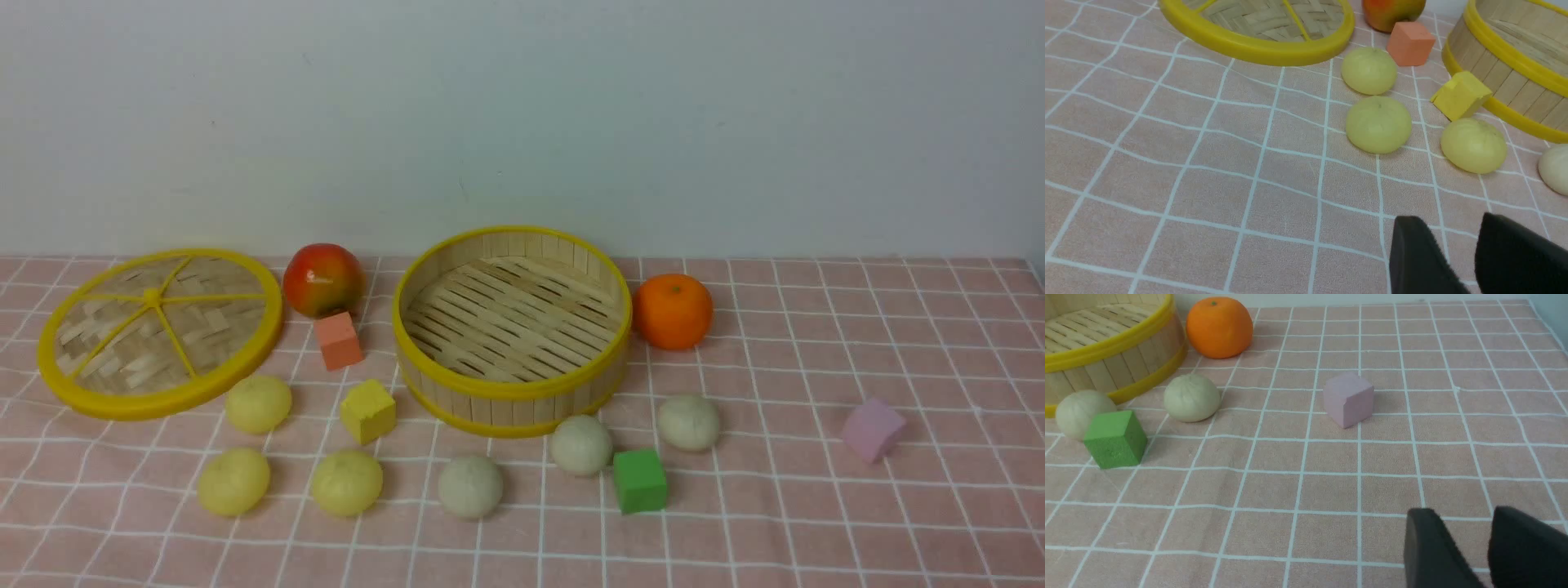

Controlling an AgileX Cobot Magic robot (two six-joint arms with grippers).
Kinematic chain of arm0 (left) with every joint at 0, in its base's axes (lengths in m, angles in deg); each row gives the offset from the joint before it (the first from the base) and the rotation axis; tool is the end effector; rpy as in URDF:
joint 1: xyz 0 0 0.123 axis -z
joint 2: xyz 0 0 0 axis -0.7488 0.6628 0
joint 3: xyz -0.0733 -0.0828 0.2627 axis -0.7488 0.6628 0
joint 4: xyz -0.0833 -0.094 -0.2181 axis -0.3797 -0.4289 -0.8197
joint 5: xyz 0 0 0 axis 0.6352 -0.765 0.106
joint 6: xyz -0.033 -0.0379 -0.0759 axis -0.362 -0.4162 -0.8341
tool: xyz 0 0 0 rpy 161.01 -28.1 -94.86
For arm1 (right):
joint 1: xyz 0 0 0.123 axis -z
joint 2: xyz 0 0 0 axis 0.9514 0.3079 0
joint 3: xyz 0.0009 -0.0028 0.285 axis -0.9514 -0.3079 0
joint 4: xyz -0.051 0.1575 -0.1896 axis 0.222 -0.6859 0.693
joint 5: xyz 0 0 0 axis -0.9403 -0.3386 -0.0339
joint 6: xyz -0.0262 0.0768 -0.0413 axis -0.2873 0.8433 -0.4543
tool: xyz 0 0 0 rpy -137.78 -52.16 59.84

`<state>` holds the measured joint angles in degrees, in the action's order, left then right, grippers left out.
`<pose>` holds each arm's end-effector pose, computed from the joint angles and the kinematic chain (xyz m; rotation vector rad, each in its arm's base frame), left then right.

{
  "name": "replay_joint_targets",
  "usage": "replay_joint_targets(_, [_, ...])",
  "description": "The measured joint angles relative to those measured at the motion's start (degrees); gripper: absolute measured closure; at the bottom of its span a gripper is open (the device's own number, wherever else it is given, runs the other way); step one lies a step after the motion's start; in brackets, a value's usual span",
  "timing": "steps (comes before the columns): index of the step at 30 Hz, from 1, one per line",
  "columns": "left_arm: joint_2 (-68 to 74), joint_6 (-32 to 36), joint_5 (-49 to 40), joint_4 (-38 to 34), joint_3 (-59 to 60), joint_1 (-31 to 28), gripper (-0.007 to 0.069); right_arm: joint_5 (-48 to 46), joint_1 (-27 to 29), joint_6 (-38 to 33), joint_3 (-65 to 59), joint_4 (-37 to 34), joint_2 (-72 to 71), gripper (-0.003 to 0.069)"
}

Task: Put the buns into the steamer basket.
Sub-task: Use the left arm to grab a steamed stuffed bun

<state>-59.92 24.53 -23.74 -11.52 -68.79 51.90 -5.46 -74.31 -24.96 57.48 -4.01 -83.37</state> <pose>0.0522 -0.0035 0.1685 -0.2492 1.8858 -0.2680 0.0520 0.0028 0.1737 0.0556 1.8786 0.1071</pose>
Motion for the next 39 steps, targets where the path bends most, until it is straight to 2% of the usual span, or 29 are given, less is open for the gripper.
replay_joint_targets(30, [0.0, 0.0, 1.11, 2.58, 0.0, 0.0, 0.0386, 0.0, 0.0, 0.0, 0.0, 0.01, 0.0, 0.042])
replay_joint_targets(33, [0.0, -1.35, 3.71, -0.87, 0.0, 0.0, 0.0386, 0.0, 0.0, 0.0, 0.0, 0.01, 0.0, 0.042])
replay_joint_targets(39, [0.0, -11.32, 13.34, -19.29, 0.0, 0.0, 0.0386, 0.0, 0.0, 0.0, 0.0, 0.01, 0.0, 0.042])
